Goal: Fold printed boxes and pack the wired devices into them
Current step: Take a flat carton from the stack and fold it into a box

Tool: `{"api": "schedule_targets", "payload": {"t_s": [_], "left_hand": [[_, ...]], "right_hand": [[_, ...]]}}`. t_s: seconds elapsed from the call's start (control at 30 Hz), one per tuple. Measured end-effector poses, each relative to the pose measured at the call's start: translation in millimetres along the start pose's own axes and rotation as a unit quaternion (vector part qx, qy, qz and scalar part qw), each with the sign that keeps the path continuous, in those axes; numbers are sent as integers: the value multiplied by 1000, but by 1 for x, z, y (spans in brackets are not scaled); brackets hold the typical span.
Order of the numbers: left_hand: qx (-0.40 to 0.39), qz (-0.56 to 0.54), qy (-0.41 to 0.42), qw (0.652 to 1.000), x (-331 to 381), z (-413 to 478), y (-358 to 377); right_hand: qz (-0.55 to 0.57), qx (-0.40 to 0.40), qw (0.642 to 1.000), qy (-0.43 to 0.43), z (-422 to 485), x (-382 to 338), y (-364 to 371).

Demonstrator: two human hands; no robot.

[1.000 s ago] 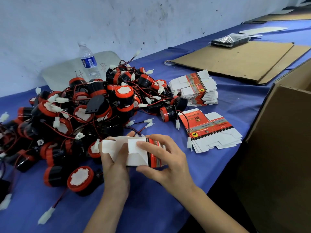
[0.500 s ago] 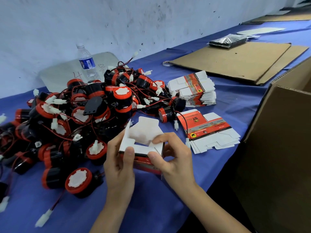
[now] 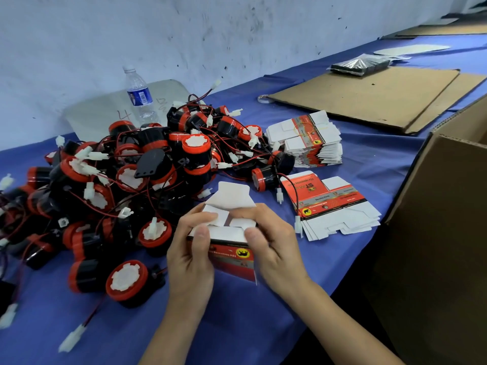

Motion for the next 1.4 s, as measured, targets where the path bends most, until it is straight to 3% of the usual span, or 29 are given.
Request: {"api": "schedule_targets", "payload": {"t_s": [0.2, 0.37, 0.47, 0.67, 0.9, 1.17, 1.33, 1.4], "left_hand": [[8, -22, 5, 1000, 1, -1, -2], [21, -11, 16, 1000, 3, -2, -5], [12, -25, 17, 999, 3, -5, -3], [24, -25, 12, 999, 1, -3, -3], [38, 2, 17, 999, -2, -1, -7], [33, -9, 19, 999, 2, -8, 0], [-22, -25, 47, 998, 10, -4, 5], [-48, -34, 44, 997, 4, -6, 7]], "right_hand": [[67, -34, 997, -26, 1, -12, 1], [271, -55, 956, 100, 9, -24, 3], [310, -78, 938, 136, 15, -26, 1], [291, -164, 924, 185, 25, -23, -3], [216, -230, 934, 167, 28, -25, -1], [168, -218, 935, 223, 29, -24, 3], [114, -255, 922, 268, 36, -25, 6], [120, -223, 932, 260, 42, -26, 4]]}}
Point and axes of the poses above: each hand's wrist, its own z-axis towards the middle knuckle, its own y-axis out of the palm, x = y × z, the point moved 4 cm from there along z, towards the middle knuckle, and after that the axes turned 8 degrees about -y, right-handed, at the moved point
